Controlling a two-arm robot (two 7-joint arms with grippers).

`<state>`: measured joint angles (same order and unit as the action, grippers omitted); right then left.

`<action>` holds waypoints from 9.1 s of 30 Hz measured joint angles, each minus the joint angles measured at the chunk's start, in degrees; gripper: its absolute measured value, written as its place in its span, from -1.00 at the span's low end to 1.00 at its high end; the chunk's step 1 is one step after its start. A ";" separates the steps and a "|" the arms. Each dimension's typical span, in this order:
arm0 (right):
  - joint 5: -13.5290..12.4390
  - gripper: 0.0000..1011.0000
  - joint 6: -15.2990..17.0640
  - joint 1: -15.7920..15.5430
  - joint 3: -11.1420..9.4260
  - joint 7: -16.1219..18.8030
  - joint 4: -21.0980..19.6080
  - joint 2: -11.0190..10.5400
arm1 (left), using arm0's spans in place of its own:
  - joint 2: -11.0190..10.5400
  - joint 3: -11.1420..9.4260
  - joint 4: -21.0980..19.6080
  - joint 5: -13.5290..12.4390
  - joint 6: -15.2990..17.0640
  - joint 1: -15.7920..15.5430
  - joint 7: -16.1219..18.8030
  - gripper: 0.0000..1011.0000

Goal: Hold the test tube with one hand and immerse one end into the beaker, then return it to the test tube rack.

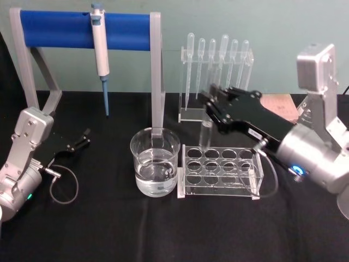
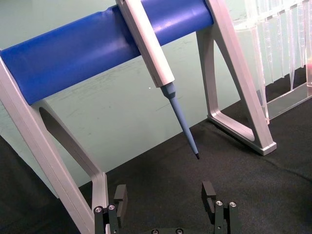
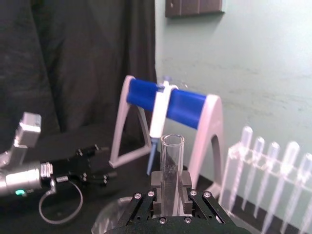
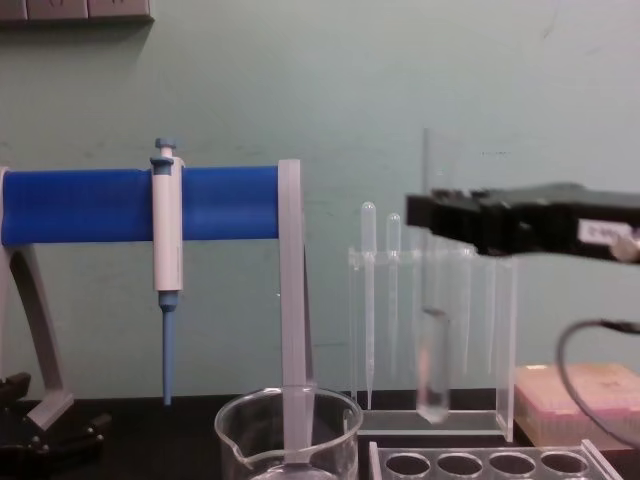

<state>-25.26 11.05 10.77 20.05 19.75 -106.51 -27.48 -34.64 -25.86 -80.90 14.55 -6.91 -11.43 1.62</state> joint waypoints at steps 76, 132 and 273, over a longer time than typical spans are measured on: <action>6.43 -0.56 -9.57 6.11 9.78 4.19 20.34 11.22 | 0.00 0.00 0.00 0.00 0.00 0.00 0.00 0.98; 6.42 -0.56 -9.57 6.13 9.79 4.10 20.34 11.21 | 0.00 0.00 0.00 0.00 0.00 0.00 0.00 0.98; 6.42 -0.56 -9.57 6.12 9.78 4.10 20.34 11.22 | 0.00 0.00 0.00 0.00 0.00 0.00 0.00 0.98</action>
<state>-18.84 1.48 16.89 29.83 23.85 -86.17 -16.27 -34.65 -25.86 -80.90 14.55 -6.91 -11.43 1.62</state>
